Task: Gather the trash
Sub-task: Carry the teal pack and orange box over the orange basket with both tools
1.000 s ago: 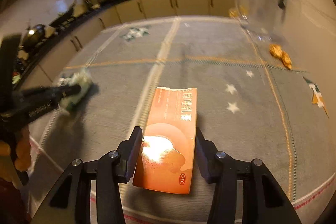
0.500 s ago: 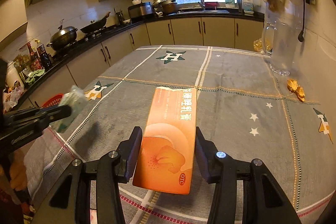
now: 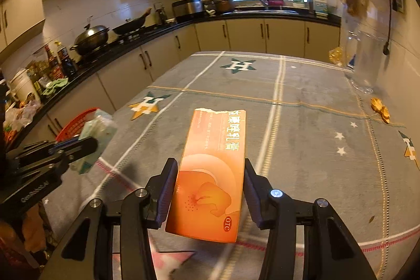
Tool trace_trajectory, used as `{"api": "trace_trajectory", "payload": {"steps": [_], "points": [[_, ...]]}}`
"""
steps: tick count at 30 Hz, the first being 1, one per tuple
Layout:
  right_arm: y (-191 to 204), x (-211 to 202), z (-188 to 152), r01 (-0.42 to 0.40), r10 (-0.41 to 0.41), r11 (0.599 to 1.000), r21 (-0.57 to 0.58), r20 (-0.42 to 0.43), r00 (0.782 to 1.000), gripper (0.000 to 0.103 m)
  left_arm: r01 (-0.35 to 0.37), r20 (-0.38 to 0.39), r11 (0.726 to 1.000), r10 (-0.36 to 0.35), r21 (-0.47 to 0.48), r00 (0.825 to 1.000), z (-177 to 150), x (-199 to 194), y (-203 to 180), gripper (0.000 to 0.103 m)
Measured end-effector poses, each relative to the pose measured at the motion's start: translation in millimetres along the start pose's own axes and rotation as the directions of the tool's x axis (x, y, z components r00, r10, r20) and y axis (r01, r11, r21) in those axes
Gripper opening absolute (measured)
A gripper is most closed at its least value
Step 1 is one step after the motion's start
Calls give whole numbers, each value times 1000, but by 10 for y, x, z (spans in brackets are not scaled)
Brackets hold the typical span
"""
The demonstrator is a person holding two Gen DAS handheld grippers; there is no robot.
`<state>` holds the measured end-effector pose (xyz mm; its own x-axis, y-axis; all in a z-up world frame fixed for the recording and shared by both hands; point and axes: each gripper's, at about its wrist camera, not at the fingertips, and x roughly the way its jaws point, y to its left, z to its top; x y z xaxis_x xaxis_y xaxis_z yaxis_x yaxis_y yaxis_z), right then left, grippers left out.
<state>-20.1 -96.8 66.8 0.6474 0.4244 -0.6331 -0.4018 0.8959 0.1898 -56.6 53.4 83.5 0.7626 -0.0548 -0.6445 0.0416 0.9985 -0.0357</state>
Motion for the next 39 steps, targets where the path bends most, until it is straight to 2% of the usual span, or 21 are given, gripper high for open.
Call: {"api": "trace_trajectory", "payload": {"steps": [7, 19, 29, 39], "points": [[283, -31, 60, -35, 35, 999, -31, -5, 999, 52, -3, 25, 999, 3, -39, 1000, -58, -131, 219, 11], [887, 141, 168, -105, 101, 989, -108, -43, 994, 52, -30, 64, 994, 37, -107, 997, -142, -349, 693, 11], [1415, 358, 288, -155, 143, 973, -170, -80, 986, 53, -77, 93, 980, 96, -185, 991, -193, -503, 1247, 11], [1919, 656, 433, -235, 213, 952, -198, -129, 969, 53, -140, 91, 957, 167, -253, 982, -257, -578, 1798, 11]]}}
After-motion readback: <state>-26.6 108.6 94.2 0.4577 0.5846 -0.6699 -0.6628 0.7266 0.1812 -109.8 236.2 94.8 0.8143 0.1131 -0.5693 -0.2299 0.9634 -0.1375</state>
